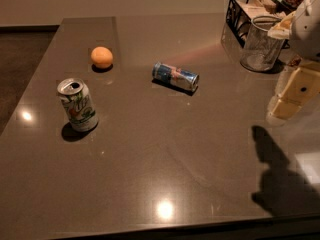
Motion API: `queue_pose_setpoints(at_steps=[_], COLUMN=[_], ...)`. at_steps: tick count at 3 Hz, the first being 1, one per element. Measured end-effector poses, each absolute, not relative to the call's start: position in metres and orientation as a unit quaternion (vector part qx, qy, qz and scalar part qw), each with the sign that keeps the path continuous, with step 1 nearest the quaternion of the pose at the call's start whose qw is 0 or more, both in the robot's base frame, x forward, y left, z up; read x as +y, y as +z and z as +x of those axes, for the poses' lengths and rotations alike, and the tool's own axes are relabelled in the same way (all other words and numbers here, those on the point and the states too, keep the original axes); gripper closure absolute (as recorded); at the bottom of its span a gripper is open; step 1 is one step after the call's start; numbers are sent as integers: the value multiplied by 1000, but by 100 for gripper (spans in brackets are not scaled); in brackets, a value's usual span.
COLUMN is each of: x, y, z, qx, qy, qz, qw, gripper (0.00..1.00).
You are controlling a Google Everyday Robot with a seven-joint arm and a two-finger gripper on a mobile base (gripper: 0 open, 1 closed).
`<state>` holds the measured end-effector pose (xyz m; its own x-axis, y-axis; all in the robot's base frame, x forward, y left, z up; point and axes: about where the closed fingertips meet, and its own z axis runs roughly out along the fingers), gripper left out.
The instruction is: Knock 7up can over
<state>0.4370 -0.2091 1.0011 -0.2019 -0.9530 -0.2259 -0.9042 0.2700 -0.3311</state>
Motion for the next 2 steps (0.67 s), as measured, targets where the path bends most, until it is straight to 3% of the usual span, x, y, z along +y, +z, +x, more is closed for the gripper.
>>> queue_pose_setpoints(at_steps=[2], x=[-198], y=[995], z=[449], qx=[784], qy=[-32], qz=[-582], qw=[216], gripper=[0])
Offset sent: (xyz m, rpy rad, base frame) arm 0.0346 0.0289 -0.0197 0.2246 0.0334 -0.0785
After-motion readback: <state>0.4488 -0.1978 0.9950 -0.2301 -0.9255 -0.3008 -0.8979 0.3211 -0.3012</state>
